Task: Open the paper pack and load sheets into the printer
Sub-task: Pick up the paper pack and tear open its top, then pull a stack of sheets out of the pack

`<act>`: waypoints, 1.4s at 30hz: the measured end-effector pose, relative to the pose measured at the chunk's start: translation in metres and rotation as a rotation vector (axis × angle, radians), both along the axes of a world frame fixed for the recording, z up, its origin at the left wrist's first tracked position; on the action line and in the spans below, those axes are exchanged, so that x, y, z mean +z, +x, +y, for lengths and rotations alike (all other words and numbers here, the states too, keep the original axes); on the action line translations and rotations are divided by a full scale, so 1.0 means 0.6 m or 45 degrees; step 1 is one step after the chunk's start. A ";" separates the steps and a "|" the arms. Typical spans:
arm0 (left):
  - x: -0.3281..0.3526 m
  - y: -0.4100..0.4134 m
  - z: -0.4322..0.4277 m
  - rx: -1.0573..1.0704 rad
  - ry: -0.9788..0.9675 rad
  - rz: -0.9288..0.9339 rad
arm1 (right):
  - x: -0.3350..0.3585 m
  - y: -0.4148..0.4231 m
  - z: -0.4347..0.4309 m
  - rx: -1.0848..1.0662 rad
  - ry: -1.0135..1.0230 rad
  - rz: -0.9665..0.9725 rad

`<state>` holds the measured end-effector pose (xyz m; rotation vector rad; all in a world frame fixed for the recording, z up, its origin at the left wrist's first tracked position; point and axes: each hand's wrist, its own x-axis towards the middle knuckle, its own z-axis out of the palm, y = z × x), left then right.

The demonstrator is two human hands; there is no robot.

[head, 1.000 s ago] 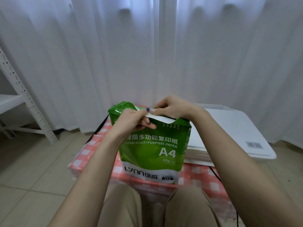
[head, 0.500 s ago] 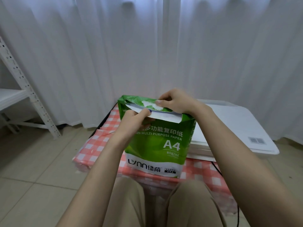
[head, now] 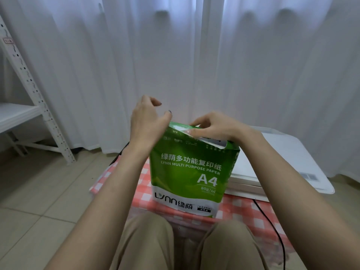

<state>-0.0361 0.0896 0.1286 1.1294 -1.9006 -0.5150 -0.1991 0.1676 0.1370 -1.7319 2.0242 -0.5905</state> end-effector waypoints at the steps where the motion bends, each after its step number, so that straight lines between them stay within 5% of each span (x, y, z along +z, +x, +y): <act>1: 0.010 -0.001 -0.007 -0.054 0.065 -0.109 | 0.004 0.002 0.001 0.017 0.026 0.011; 11: 0.018 0.028 -0.008 -0.385 0.330 -0.578 | 0.017 0.004 0.017 -0.059 -0.058 0.091; 24: 0.024 0.046 -0.006 -0.346 0.371 -0.626 | 0.011 0.015 0.007 -0.144 -0.412 0.059; 42: -0.023 0.030 0.018 -0.219 0.113 -0.704 | 0.011 0.013 -0.003 -0.079 -0.184 0.122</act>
